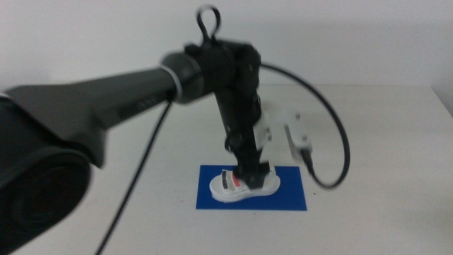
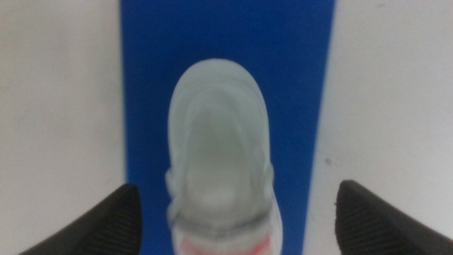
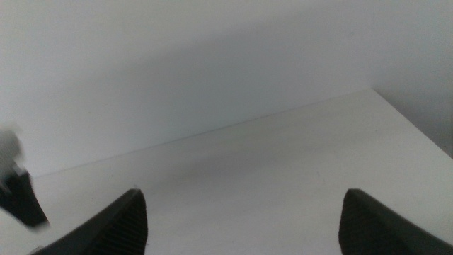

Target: Use one arm to grab the shoe from the table and place it on the mat.

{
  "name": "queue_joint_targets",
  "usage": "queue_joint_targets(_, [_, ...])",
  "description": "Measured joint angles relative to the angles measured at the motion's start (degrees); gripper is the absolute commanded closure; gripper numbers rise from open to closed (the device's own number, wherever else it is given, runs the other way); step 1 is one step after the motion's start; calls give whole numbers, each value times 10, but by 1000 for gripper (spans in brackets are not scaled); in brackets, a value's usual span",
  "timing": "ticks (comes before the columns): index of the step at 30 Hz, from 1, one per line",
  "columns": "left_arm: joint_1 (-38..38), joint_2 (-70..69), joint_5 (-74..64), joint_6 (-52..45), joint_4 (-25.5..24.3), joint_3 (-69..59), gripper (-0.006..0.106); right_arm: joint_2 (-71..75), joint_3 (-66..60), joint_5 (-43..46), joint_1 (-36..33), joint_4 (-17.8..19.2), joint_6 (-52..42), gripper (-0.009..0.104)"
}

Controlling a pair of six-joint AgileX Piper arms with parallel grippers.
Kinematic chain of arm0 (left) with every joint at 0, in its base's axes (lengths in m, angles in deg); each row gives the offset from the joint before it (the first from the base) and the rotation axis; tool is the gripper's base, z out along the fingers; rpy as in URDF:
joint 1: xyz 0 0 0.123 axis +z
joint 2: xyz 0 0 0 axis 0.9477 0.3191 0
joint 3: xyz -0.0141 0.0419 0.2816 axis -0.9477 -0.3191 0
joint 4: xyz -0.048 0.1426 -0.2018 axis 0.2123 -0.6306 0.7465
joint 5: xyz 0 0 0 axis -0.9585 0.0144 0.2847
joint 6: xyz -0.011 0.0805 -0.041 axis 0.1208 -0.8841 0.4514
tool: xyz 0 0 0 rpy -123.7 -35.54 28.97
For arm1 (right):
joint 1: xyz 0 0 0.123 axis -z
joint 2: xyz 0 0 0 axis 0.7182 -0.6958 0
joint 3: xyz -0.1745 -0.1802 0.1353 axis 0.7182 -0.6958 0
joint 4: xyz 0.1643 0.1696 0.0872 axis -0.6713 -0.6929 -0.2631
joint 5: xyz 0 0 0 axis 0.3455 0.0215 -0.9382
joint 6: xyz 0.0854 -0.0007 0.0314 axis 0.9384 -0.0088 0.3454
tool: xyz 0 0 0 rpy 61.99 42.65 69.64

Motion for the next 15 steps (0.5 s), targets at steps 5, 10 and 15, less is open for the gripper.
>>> queue_joint_targets(5, [44,-114,-17,23,39,24,7,0,0,0,0,0,0,16])
queue_joint_targets(10, [121,-281,-17,86,100,-23,7,0,0,0,0,0,0,16])
queue_joint_targets(15, [204,-449,42,154,104,-192,7,0,0,0,0,0,0,16])
